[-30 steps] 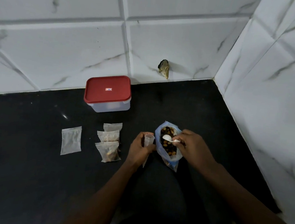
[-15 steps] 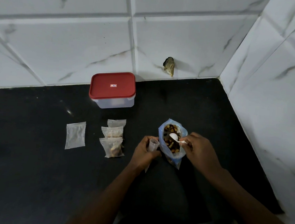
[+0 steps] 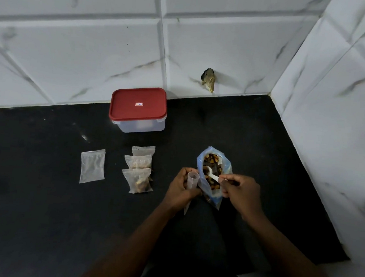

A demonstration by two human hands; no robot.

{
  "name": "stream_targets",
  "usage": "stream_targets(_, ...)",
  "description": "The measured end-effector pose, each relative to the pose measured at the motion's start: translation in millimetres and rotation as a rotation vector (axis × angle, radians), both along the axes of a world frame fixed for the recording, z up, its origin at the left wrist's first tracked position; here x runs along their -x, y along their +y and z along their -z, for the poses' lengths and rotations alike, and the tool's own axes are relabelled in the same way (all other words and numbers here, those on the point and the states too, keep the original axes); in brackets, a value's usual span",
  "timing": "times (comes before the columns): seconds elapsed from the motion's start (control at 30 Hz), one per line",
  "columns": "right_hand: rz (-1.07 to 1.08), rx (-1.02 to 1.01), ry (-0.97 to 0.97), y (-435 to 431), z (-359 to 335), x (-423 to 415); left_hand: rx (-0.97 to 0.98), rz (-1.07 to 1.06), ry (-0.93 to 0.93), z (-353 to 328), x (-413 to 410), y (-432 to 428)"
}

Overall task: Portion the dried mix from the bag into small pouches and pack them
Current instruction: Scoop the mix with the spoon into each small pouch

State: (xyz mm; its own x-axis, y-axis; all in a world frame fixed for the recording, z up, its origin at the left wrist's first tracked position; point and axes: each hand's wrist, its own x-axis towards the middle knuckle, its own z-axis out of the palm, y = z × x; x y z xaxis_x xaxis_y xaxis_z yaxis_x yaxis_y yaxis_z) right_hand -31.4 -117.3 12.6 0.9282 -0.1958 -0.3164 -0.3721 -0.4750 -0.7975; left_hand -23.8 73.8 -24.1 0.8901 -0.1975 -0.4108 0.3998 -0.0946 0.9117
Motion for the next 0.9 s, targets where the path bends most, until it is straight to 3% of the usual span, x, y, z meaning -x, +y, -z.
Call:
stream_targets(0.27,0.076,-0.135,0.138,-12.2,-4.9,-2.7,-0.001,0.002,0.01,1.7,2.6,0.9)
stream_targets(0.43,0.085,-0.049,0.046,5.5,2.0,0.0,0.025,0.045,0.013,0.5,3.2,-1.0)
stream_targets(0.7,0.368,-0.515,0.321,-7.2,1.9,-4.4,0.025,0.042,0.004,-2.1,3.9,-4.3)
stream_targets(0.9,0.461,-0.594,0.296,-5.0,3.2,-3.7,-0.029,0.055,-0.041,-4.9,2.7,-0.8)
